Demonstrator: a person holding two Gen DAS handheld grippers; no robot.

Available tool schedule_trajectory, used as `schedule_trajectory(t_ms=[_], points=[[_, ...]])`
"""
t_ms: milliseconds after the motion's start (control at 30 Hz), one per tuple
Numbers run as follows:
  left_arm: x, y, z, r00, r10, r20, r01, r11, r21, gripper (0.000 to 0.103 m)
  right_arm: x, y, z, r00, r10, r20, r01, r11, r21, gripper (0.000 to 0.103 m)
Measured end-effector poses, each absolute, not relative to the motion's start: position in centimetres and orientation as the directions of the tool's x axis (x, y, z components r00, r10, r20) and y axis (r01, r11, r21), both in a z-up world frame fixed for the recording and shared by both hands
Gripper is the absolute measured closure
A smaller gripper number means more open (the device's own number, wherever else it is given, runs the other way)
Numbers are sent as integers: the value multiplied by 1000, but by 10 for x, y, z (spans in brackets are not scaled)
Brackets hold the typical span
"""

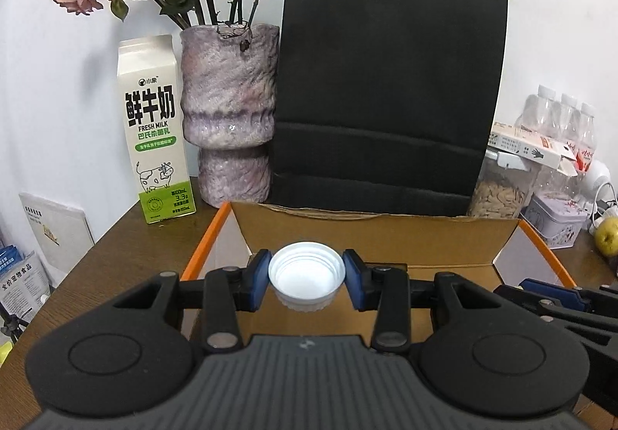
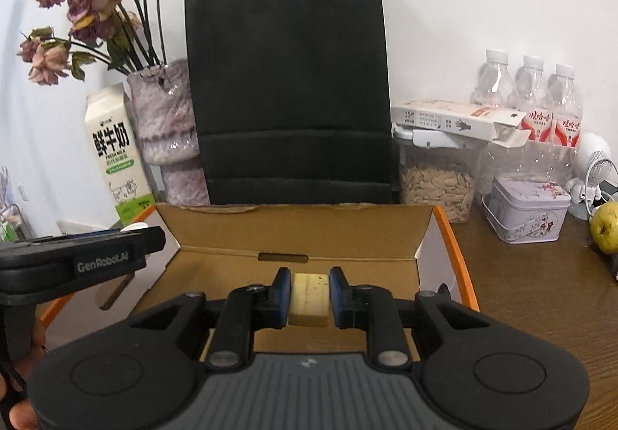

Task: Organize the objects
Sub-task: 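Carry cap and sponge into the cardboard box and open both tools, then withdraw both tools from the box back over the table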

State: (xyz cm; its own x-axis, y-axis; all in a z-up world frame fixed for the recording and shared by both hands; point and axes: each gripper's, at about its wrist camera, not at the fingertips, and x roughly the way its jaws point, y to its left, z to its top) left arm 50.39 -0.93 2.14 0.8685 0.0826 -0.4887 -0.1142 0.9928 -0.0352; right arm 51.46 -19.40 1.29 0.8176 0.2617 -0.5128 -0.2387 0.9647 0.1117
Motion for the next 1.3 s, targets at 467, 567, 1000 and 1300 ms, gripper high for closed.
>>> schedule_trajectory(t_ms=[467, 567, 1000, 1300], points=[[496, -15, 32, 893, 124, -432, -145, 989, -15, 0, 517, -190, 12, 811, 230, -537, -221, 972, 82, 17], [495, -12, 34, 893, 121, -433, -150, 988, -33, 0, 516, -190, 14, 816, 227, -532, -219, 972, 78, 10], [482, -6, 47, 907, 105, -408, -147, 986, -73, 0, 509, -194, 21, 818, 262, -511, -237, 965, 115, 0], [466, -4, 58, 918, 89, -386, -134, 987, -90, 0, 498, -197, 28, 810, 311, -498, -270, 950, 154, 0]])
